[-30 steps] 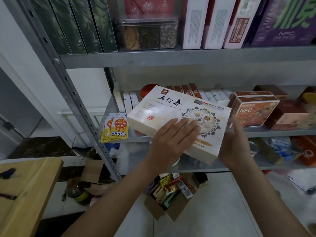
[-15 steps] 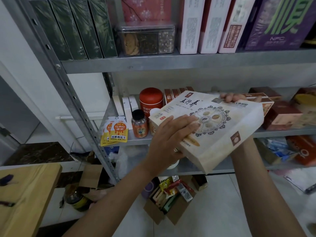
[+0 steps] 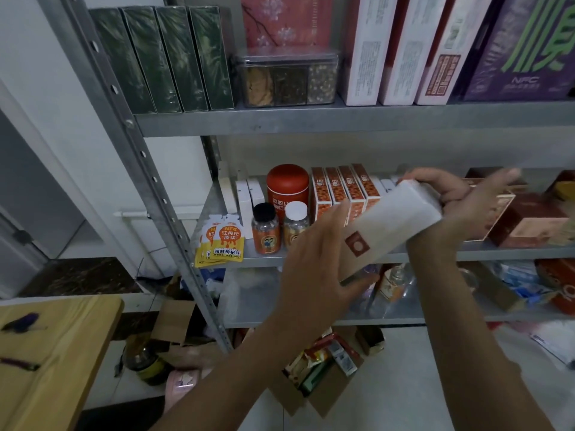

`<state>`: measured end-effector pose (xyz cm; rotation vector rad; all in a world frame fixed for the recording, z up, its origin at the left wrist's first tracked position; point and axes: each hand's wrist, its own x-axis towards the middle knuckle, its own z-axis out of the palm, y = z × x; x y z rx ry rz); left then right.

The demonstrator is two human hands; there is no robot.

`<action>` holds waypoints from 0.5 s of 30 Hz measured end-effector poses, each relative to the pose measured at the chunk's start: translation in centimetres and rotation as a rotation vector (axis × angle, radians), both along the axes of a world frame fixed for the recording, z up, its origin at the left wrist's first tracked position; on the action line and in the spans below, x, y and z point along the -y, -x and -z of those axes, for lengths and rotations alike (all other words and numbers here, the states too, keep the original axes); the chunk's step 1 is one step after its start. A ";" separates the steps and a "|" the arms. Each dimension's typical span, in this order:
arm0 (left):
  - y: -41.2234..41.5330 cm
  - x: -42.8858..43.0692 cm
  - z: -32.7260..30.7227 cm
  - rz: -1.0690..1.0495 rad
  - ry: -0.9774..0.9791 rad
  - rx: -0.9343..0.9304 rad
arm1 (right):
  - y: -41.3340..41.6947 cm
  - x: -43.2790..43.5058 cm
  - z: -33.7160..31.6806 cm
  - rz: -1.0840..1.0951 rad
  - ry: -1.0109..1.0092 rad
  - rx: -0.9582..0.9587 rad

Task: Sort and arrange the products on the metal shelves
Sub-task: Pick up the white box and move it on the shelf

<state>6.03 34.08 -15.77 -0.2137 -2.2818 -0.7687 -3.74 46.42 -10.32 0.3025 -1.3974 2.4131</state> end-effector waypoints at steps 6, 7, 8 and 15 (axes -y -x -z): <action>1.5 0.3 0.6 -0.147 -0.158 0.078 | -0.3 2.3 0.5 0.092 -0.186 -0.048; 1.6 0.6 0.8 -0.172 -0.163 0.068 | -0.1 2.4 0.5 0.095 -0.223 -0.051; 1.6 0.9 0.7 -0.185 -0.189 0.070 | 0.1 2.4 0.6 0.100 -0.269 -0.062; 2.2 4.5 0.1 0.049 -0.975 0.248 | 3.2 -2.2 5.3 0.212 -0.666 0.056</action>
